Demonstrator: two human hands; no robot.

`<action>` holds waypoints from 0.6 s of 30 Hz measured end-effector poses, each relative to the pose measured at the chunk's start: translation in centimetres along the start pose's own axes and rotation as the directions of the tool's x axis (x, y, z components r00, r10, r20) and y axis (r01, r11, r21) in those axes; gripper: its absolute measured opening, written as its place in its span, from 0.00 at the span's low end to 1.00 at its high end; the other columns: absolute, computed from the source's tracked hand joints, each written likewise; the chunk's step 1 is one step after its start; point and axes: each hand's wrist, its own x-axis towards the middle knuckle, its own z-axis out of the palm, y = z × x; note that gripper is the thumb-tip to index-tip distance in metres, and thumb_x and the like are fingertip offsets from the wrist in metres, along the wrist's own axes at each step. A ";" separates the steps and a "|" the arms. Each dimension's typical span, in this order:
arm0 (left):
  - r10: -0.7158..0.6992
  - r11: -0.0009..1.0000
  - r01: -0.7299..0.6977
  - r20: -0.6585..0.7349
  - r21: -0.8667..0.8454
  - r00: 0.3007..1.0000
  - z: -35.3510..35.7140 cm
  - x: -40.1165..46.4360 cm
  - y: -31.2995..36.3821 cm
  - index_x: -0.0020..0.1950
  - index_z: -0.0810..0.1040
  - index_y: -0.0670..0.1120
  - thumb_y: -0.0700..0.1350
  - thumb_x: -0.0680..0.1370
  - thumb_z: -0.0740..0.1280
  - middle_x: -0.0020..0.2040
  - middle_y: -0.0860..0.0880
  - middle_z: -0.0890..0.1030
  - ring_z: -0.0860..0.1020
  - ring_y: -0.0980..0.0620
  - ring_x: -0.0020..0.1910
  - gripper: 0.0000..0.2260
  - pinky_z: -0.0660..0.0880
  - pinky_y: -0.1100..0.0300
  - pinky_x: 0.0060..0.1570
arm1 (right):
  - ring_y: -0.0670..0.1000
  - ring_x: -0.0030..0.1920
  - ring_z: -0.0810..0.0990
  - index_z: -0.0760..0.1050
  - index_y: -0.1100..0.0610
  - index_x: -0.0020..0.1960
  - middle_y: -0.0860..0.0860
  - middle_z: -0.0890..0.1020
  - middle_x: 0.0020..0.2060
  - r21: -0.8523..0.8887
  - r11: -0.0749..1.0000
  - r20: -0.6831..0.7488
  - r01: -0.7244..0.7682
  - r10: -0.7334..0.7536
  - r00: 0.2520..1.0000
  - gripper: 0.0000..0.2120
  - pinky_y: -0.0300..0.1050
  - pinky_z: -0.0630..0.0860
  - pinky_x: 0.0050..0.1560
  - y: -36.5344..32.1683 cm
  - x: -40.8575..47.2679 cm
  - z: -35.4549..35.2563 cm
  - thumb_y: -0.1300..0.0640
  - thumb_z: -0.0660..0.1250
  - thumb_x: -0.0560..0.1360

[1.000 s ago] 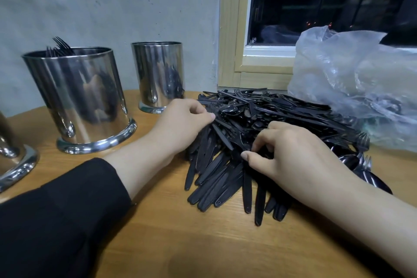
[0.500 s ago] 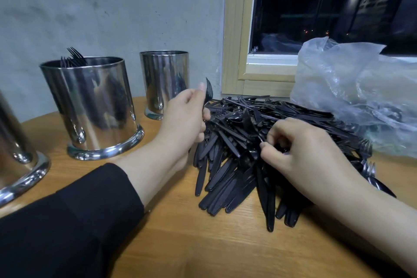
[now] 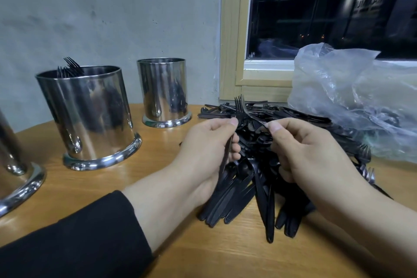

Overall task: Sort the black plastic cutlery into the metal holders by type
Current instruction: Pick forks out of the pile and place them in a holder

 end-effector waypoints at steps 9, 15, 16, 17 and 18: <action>0.011 0.999 -0.011 0.014 -0.034 1.000 0.1 -0.5 0.1 0.50 0.81 0.44 0.44 0.81 0.70 0.33 0.51 0.80 0.78 0.56 0.33 0.03 0.78 0.58 0.40 | 0.47 0.25 0.70 0.78 0.54 0.41 0.53 0.77 0.26 -0.057 0.998 0.042 0.037 -0.035 0.999 0.12 0.35 0.67 0.27 -0.8 -0.6 0.3 0.49 0.66 0.80; 0.069 0.997 -0.067 0.085 -0.023 0.994 0.4 -0.8 0.3 0.42 0.77 0.45 0.43 0.82 0.69 0.36 0.48 0.77 0.77 0.55 0.33 0.09 0.77 0.63 0.35 | 0.46 0.28 0.77 0.80 0.52 0.40 0.50 0.83 0.30 -0.067 0.998 0.033 0.019 -0.016 0.999 0.12 0.38 0.73 0.29 -1.0 -0.8 0.3 0.48 0.68 0.79; 0.081 0.997 -0.079 0.089 -0.022 0.993 0.5 -0.8 0.3 0.42 0.77 0.45 0.42 0.81 0.69 0.36 0.47 0.78 0.78 0.54 0.33 0.09 0.77 0.62 0.36 | 0.47 0.29 0.78 0.80 0.52 0.40 0.50 0.84 0.32 -0.069 0.997 0.037 0.019 -0.017 0.999 0.12 0.40 0.75 0.32 -1.0 -0.8 0.3 0.47 0.68 0.79; 0.092 0.996 -0.091 0.092 -0.022 0.992 0.5 -0.8 0.3 0.42 0.77 0.44 0.42 0.81 0.69 0.36 0.47 0.78 0.78 0.53 0.34 0.08 0.78 0.61 0.37 | 0.47 0.30 0.79 0.80 0.52 0.40 0.50 0.84 0.32 -0.076 0.997 0.039 0.023 -0.020 0.999 0.12 0.42 0.76 0.34 -1.0 -0.8 0.3 0.47 0.67 0.79; 0.102 0.995 -0.100 0.094 -0.023 0.990 0.5 -0.9 0.3 0.43 0.77 0.44 0.42 0.81 0.70 0.37 0.47 0.78 0.78 0.53 0.35 0.07 0.78 0.60 0.39 | 0.46 0.31 0.80 0.80 0.52 0.40 0.50 0.84 0.32 -0.085 0.996 0.046 0.027 -0.024 0.999 0.12 0.42 0.76 0.35 -1.0 -0.8 0.2 0.47 0.67 0.79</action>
